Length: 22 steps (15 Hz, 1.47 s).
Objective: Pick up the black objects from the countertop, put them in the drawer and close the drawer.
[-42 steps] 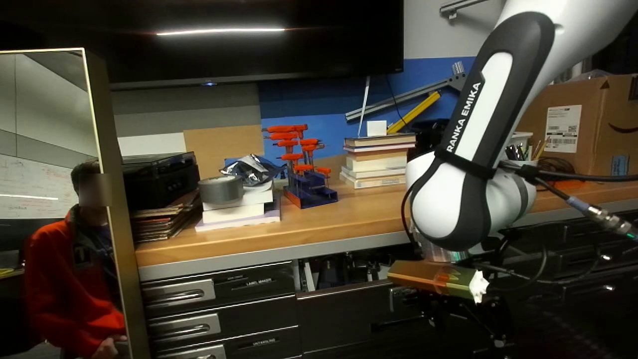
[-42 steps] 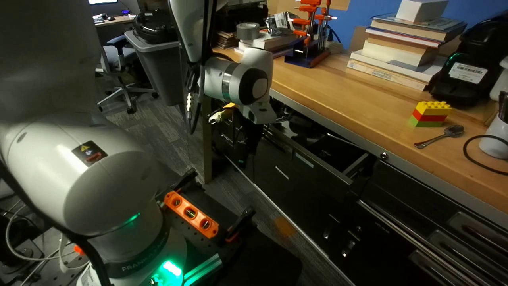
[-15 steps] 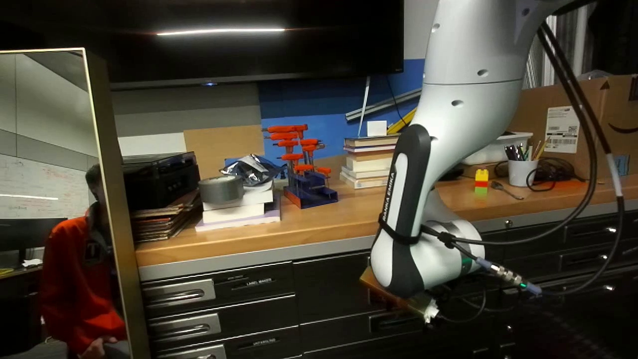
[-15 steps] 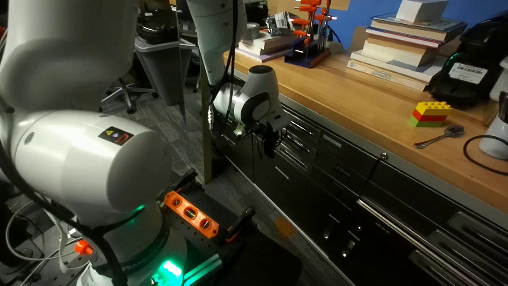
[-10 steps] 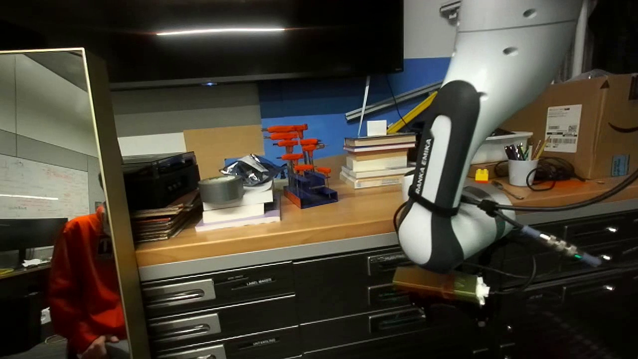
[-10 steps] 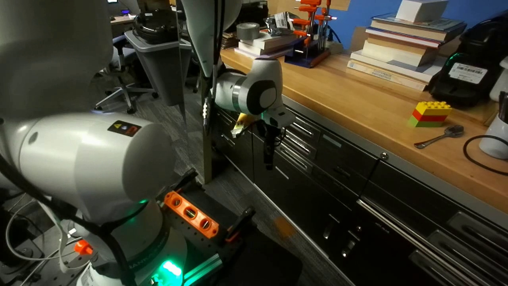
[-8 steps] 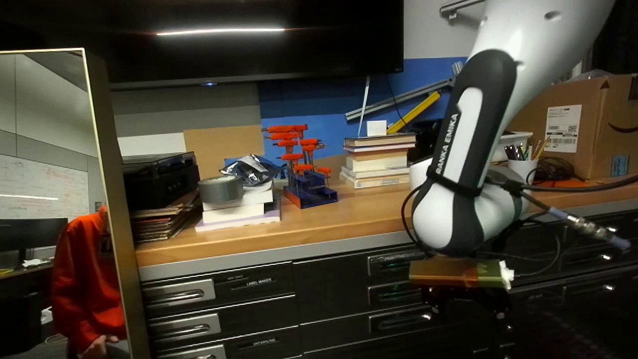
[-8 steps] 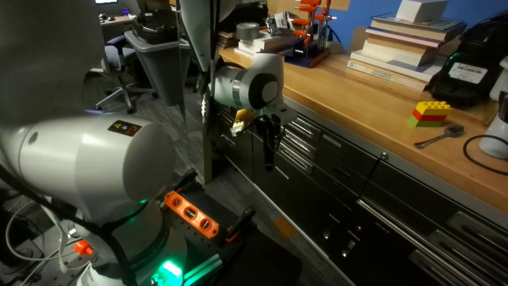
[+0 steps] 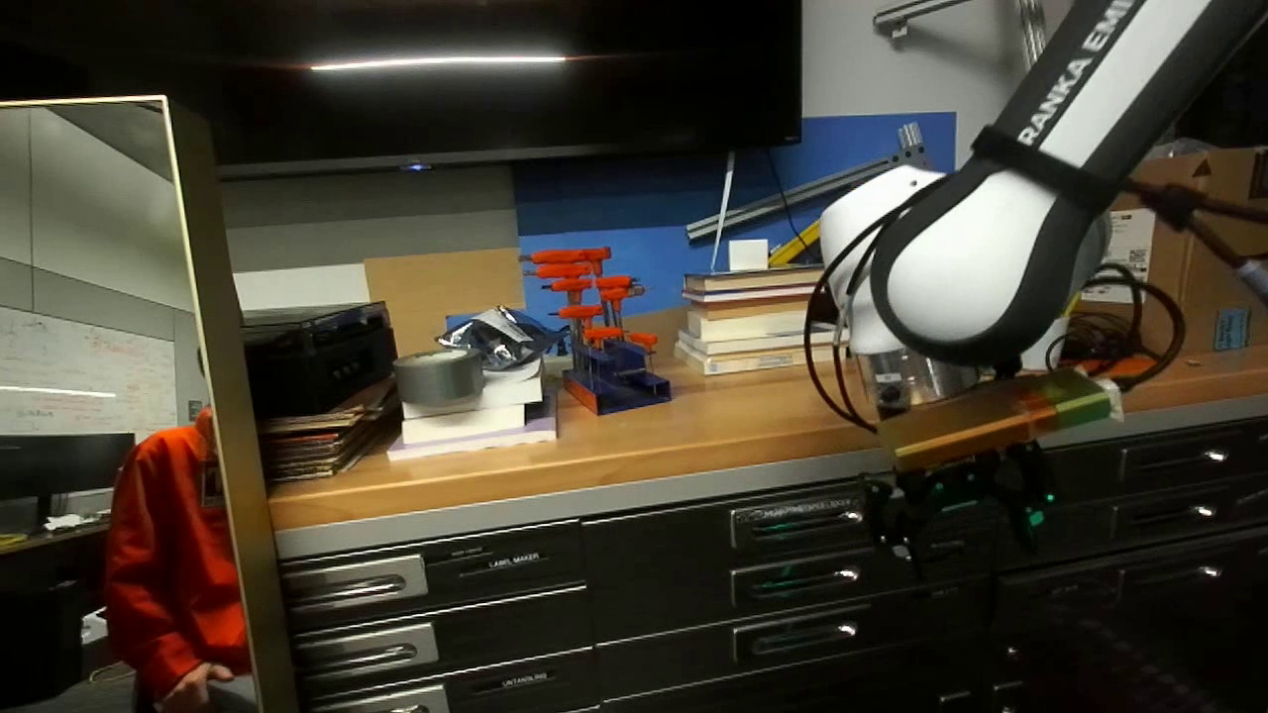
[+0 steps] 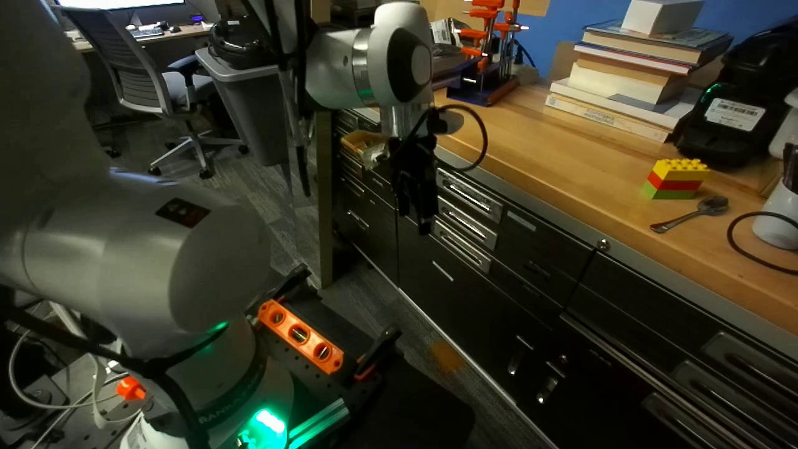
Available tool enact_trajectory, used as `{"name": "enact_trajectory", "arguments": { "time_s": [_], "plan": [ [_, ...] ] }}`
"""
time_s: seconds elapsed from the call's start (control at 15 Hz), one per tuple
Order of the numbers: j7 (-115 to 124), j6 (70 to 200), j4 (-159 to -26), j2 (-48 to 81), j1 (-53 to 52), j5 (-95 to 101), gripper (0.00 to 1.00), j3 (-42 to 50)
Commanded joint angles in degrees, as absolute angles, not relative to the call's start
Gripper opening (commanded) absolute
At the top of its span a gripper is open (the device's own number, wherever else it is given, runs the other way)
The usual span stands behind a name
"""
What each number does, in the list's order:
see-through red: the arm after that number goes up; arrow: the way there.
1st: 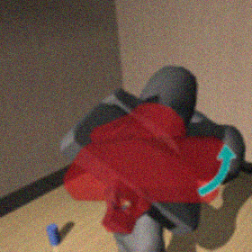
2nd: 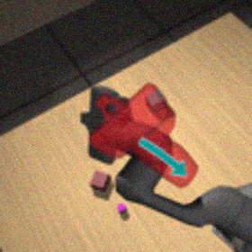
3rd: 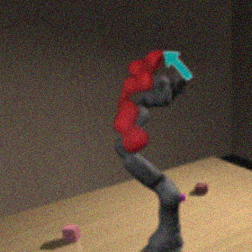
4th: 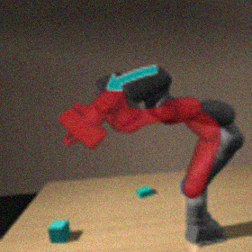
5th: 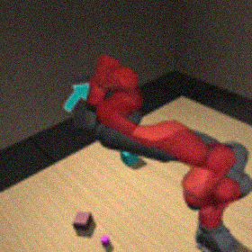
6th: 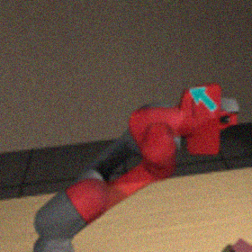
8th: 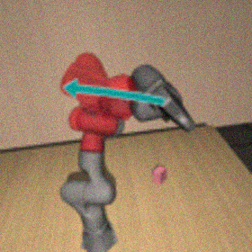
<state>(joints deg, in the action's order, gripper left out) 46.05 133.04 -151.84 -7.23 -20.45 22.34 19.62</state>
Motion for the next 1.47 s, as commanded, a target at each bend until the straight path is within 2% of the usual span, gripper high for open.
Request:
{"name": "enact_trajectory", "arguments": {
  "time_s": [0.0,0.27,0.53,0.93,1.4],
  "plan": [
    [35.47,124.82,-155.03,-20.62,-11.89,20.56,1.0,6.93],
    [22.16,121.55,-157.19,-30.86,-8.82,15.7,1.0,0.01],
    [10.83,122.78,-159.77,-39.56,-7.98,9.17,1.0,0.41],
    [1.66,118.9,-157.53,-42.93,-6.43,1.83,1.0,1.93],
    [2.04,118.1,-157.53,-41.68,-4.61,1.71,1.0,0.42]
  ]
}}
